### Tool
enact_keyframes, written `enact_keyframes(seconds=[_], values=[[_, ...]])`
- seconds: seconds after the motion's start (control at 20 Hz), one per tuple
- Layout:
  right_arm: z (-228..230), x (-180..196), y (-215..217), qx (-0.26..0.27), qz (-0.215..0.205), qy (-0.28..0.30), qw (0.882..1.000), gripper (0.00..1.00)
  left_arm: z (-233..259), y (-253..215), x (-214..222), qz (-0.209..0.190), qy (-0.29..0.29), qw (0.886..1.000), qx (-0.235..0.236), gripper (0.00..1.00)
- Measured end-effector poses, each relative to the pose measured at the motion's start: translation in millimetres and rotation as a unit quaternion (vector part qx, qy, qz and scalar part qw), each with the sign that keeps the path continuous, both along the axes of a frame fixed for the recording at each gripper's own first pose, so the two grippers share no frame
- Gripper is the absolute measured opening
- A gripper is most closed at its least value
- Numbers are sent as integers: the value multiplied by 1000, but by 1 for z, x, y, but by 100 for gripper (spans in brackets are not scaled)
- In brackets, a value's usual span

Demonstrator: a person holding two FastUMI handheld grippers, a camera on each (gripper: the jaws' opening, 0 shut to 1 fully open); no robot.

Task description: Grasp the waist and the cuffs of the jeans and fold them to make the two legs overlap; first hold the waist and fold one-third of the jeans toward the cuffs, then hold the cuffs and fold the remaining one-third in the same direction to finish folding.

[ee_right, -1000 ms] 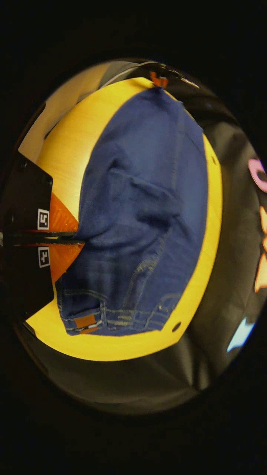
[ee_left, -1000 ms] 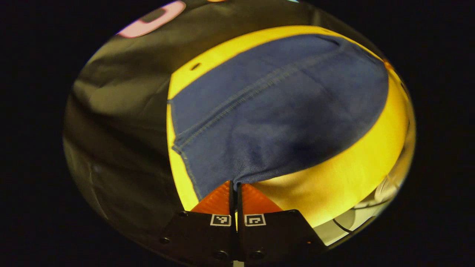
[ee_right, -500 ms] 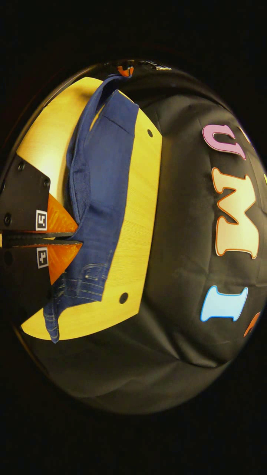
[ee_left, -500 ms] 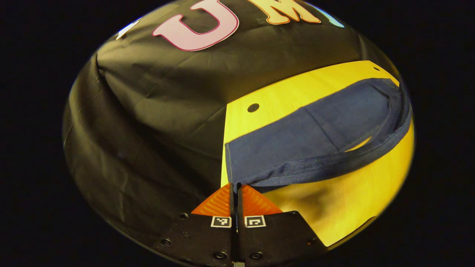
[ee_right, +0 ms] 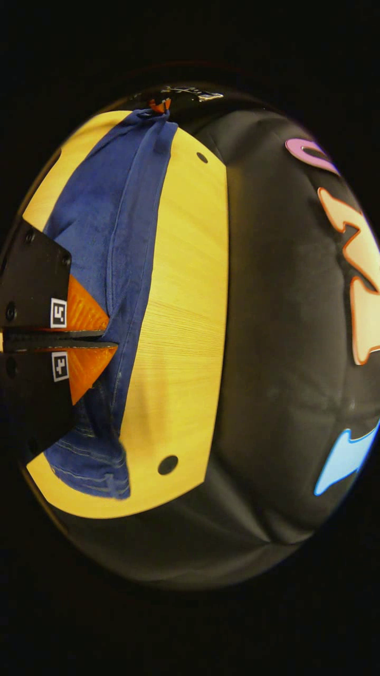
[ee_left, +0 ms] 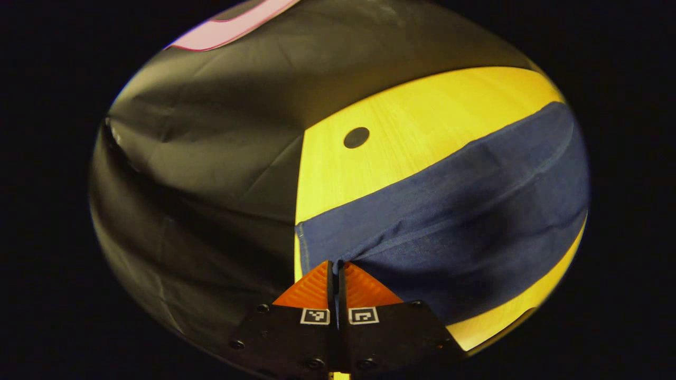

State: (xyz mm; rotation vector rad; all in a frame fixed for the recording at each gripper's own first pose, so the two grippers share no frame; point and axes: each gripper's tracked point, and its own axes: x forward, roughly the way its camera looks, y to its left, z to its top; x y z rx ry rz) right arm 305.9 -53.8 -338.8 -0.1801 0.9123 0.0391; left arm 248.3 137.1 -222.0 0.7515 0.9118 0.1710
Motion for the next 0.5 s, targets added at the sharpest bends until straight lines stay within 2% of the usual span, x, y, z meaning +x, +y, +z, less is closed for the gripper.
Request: enact_keyframes(seconds=[0.1, 0.25, 0.4, 0.45, 0.5], values=[[-18, 0, -9, 7, -4, 17, 1000, 2, 3, -11, 12, -17, -1, 1000, 20, 0], [-20, 0, -17, 21, 2, 23, 1000, 4, 17, -11, 8, -38, -8, 998, 58, 0], [-11, 2, -30, 36, 7, 21, 999, 15, 32, -20, 12, -42, -30, 997, 63, 53], [-6, 3, -27, 47, 11, 12, 999, 36, 39, -22, 12, -41, -49, 997, 53, 71], [0, 3, -29, 59, 11, 2, 998, 58, 38, -27, 14, -40, -71, 996, 32, 84]])
